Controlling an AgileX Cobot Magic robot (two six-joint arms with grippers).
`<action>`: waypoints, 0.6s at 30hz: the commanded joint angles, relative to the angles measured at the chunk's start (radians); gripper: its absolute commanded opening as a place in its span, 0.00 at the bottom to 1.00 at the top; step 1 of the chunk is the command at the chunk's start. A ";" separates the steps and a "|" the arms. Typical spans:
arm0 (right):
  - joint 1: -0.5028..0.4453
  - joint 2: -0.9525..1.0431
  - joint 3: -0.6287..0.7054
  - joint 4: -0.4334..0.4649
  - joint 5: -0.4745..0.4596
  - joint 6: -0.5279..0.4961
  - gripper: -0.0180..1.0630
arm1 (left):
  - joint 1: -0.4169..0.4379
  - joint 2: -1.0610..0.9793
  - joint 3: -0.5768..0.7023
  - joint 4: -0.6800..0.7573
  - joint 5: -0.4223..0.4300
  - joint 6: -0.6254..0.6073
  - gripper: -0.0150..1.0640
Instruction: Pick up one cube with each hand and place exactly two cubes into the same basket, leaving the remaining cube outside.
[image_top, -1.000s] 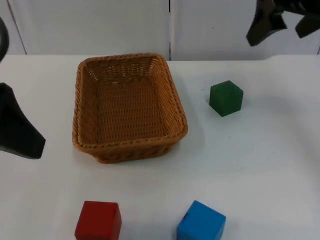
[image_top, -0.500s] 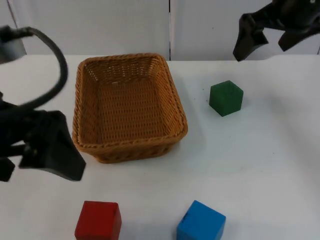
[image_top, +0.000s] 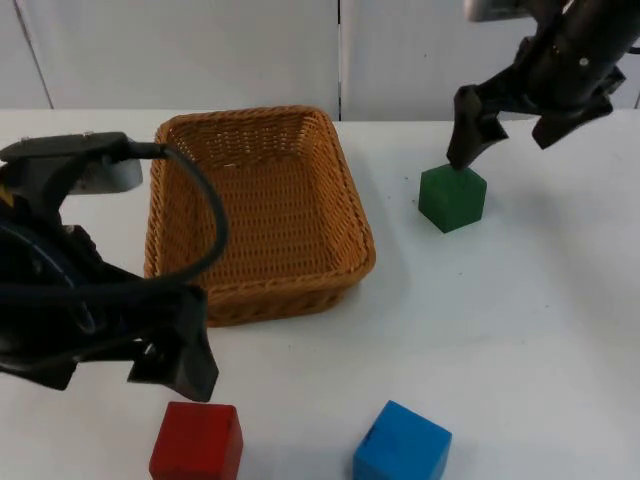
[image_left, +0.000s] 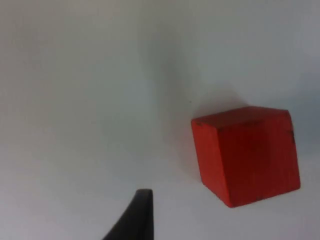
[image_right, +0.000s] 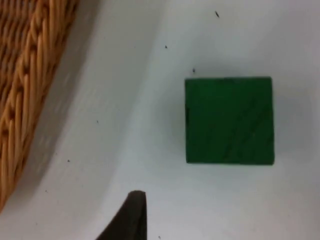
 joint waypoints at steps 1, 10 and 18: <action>0.020 0.005 -0.008 -0.001 -0.037 -0.013 0.99 | -0.006 0.009 -0.004 0.015 -0.030 -0.018 0.93; 0.062 0.019 -0.008 -0.018 -0.147 -0.064 0.99 | -0.011 0.034 -0.004 0.007 -0.050 -0.018 0.93; 0.060 0.023 -0.008 -0.027 -0.193 -0.061 0.99 | -0.101 0.050 -0.004 0.063 -0.121 -0.081 0.93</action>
